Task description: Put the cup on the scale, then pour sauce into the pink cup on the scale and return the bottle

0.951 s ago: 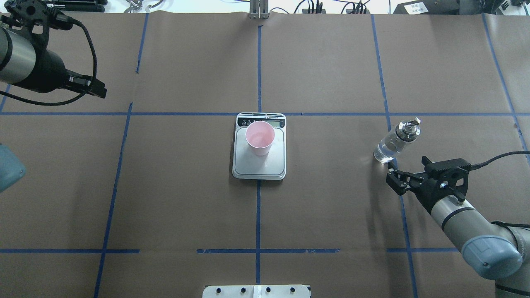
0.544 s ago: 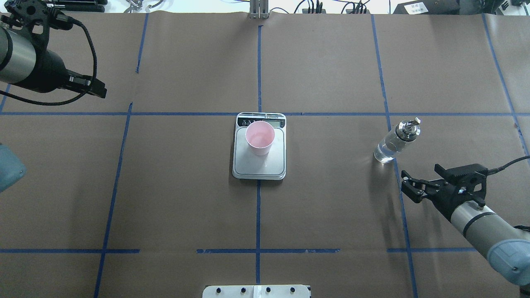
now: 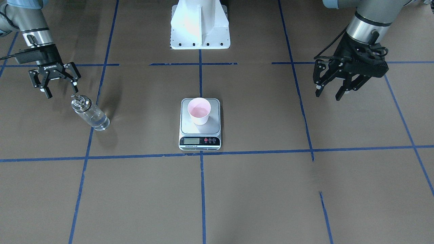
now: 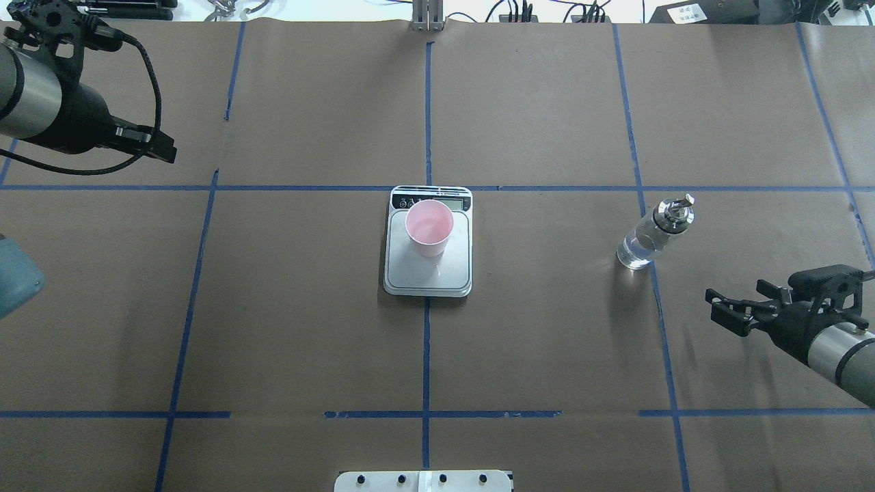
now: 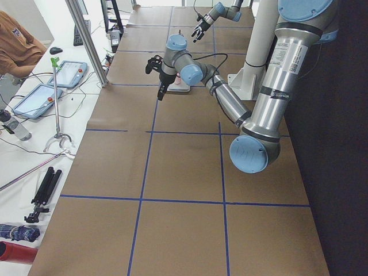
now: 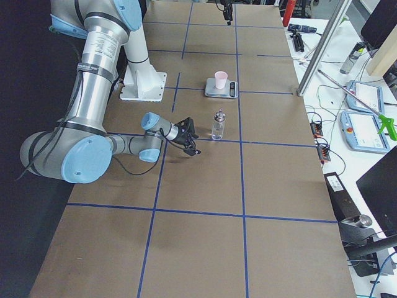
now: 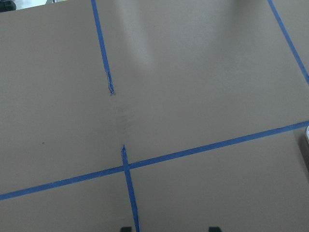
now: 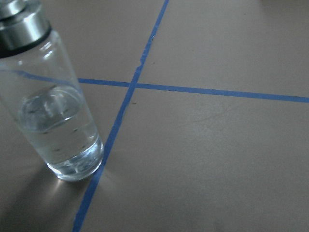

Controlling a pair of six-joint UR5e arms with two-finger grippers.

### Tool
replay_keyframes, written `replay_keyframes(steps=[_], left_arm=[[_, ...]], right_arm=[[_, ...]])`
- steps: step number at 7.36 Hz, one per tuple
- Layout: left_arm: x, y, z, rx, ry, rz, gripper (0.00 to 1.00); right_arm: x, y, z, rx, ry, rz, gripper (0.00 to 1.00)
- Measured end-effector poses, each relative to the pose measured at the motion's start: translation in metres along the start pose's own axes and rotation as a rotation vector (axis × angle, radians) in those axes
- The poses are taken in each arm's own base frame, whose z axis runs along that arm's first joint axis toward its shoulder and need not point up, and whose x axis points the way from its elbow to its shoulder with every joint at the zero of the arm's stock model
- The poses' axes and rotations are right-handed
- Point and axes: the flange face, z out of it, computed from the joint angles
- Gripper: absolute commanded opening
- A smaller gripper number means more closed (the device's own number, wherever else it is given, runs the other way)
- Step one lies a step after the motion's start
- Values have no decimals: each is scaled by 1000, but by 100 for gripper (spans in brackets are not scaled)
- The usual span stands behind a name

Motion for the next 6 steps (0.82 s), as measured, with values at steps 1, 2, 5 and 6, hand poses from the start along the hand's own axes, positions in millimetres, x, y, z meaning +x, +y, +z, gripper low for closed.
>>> replay_keyframes(steps=[1, 2, 5, 6], left_arm=[[-1, 0, 2, -3, -2, -1, 62], [-3, 0, 5, -8, -5, -3, 62], [-13, 1, 22, -30, -22, 2, 62], [-21, 4, 27, -43, -33, 17, 61]], right_arm=[[19, -22, 8, -35, 0, 44, 100], [33, -44, 20, -60, -8, 87, 100], [98, -136, 62, -155, -10, 77, 100], [120, -175, 67, -212, -2, 50, 100]])
